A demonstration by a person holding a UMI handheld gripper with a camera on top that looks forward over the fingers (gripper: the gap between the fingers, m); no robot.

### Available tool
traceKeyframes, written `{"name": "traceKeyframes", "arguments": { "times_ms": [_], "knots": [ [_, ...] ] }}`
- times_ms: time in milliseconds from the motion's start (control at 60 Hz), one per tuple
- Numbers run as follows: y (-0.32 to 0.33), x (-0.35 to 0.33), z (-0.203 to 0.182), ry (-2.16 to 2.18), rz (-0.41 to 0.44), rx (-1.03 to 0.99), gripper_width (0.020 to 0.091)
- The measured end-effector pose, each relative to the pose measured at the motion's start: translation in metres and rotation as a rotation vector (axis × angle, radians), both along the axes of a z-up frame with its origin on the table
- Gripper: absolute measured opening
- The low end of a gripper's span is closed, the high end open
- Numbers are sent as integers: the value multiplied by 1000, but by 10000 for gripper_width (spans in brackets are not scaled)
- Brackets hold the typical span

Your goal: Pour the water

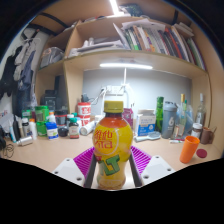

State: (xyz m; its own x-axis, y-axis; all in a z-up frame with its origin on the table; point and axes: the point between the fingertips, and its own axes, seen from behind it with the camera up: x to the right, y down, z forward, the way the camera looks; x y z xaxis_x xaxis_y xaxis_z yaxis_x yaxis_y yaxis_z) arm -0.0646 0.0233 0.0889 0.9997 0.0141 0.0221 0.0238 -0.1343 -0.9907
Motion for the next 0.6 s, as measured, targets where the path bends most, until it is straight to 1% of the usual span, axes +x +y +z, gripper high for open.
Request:
{"name": "traceKeyframes", "arguments": {
  "times_ms": [33,133,200,317,383,500,600],
  "knots": [
    [3,1,2,0,-6,12,573],
    [7,-2,1,19,22,24,478],
    [10,-1,2,40,39,39,444],
    [15,11,7,99,57,33,443],
    [18,19,27,242,78,52,442],
    [21,56,76,681,105,94,440],
    [27,101,102,1154,127,101,438]
  ]
}}
